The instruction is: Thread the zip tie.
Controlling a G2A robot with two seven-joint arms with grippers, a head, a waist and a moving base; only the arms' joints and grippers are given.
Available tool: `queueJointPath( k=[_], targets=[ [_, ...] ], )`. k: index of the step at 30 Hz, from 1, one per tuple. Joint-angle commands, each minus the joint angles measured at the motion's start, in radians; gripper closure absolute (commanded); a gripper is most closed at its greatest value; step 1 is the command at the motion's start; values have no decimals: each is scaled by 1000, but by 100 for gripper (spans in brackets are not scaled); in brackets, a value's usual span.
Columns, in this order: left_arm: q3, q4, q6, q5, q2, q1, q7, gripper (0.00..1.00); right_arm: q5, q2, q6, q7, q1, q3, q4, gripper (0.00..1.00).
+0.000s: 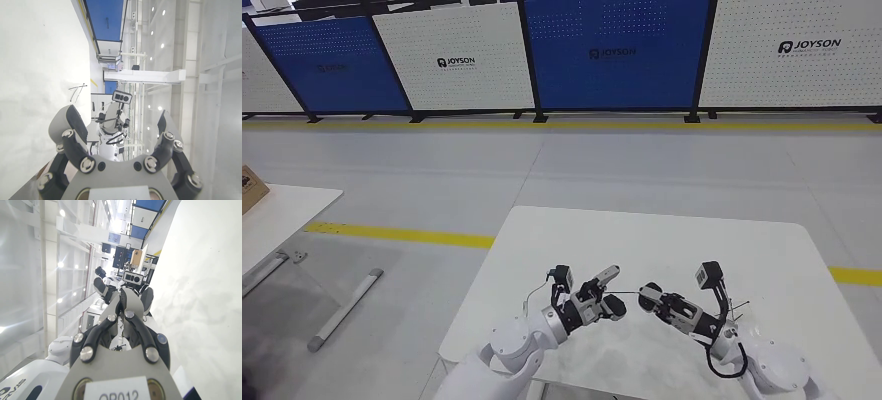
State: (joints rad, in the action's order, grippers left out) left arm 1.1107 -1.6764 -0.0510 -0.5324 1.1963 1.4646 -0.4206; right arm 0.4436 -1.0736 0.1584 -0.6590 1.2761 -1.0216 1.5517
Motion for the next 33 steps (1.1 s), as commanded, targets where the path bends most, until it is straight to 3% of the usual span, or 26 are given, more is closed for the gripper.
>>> queueJointPath(
  k=[1,13,14,15,17,24,33],
  targets=[
    [-9,8,-18,21,3,-4,48,0,-3,-2,-4,3,-6,4,-6,100],
    [-13,13,-31,44,4,-8,62,0,-3,-2,-4,3,-6,4,-6,100],
    [-14,14,-30,45,4,-8,63,51,-3,-2,-4,3,-6,4,-6,100],
    [-13,15,-30,43,4,-8,64,73,-3,-2,-4,3,-6,4,-6,100],
    [-12,15,-31,42,3,-8,64,100,-3,-2,-4,3,-6,4,-6,100],
    [-16,13,-20,69,1,-7,63,100,-3,-2,-4,3,-6,4,-6,100],
    [-20,8,-39,93,-1,-2,48,100,-3,-2,-4,3,-6,4,-6,100]
  ],
)
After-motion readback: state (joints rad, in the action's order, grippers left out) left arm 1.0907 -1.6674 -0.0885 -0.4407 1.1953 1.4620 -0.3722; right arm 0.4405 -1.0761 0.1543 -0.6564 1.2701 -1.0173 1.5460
